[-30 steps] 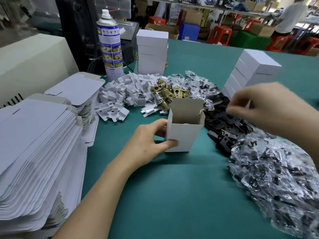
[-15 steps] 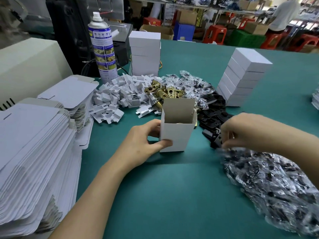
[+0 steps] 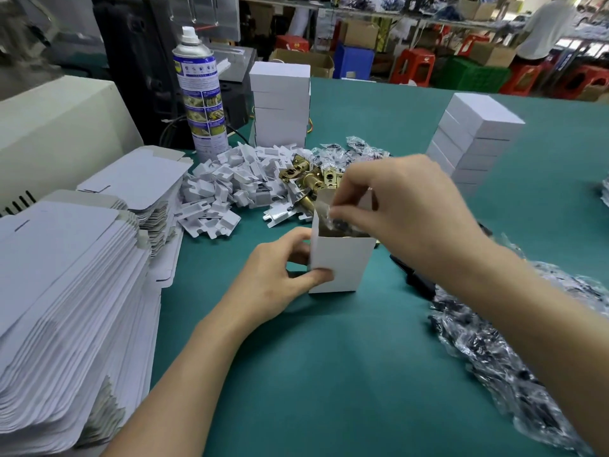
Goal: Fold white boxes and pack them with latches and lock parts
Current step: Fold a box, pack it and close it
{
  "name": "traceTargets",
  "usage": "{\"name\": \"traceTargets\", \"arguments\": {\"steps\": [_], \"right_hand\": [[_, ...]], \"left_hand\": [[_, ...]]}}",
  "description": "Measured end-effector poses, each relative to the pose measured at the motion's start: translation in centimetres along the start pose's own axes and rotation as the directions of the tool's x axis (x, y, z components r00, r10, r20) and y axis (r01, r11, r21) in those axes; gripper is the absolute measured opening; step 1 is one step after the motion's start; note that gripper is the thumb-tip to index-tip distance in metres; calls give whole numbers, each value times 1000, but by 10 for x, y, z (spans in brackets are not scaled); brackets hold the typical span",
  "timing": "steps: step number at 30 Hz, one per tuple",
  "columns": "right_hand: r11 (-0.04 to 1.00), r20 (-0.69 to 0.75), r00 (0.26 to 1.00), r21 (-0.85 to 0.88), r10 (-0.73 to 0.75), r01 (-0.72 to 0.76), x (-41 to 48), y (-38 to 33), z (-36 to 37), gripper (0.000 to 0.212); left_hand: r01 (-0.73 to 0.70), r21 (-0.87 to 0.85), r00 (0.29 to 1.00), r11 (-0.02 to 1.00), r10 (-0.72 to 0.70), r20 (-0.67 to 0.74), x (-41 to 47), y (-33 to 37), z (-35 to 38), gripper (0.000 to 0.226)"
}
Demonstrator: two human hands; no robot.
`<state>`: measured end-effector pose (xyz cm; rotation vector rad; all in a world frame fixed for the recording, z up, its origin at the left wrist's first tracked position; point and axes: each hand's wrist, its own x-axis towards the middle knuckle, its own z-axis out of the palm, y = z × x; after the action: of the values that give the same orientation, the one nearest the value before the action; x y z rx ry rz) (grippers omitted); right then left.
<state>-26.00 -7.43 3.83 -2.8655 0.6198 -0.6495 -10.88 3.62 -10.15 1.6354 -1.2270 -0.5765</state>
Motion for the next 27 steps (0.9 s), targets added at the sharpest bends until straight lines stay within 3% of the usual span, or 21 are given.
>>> {"name": "traceTargets", "arguments": {"steps": [5,10,12,13,15,17,18,20,22,27], "right_hand": [[1000,6,1000,-1,15,-15,1,-13,18,10],[995,261,964,65,55,-74,8,0,19,6],[985,300,953,150,39,-88,5,5,23,9],[967,246,968,235,40,-100,3,6,23,11],[915,-42,993,395,108,-83,-3,13,23,14],[888,-321,920,457,223,-55,-13,23,24,10],[875,-386,879,479,280,-68,-17,28,28,7],[818,-360,849,559,387,-136,-24,36,46,3],[753,-246,864,626,439,-204,-26,40,68,9],[687,-227,891,717,393,-121,-26,38,103,23]], "left_hand": [[-63,14,994,998,64,-83,1,3,1,58],[-153,7,963,988,150,-225,1,5,2,63],[-170,19,953,985,169,-250,1,5,2,65],[-174,24,951,984,175,-254,1,6,2,66],[-173,32,950,984,176,-258,0,7,3,67],[-159,41,948,986,164,-274,-1,6,4,69],[-148,44,944,988,154,-292,-1,7,4,70],[-129,43,931,991,135,-338,-2,7,5,70],[-113,38,918,993,120,-379,-1,6,6,71],[-124,68,912,990,141,-385,-1,6,5,73]]}}
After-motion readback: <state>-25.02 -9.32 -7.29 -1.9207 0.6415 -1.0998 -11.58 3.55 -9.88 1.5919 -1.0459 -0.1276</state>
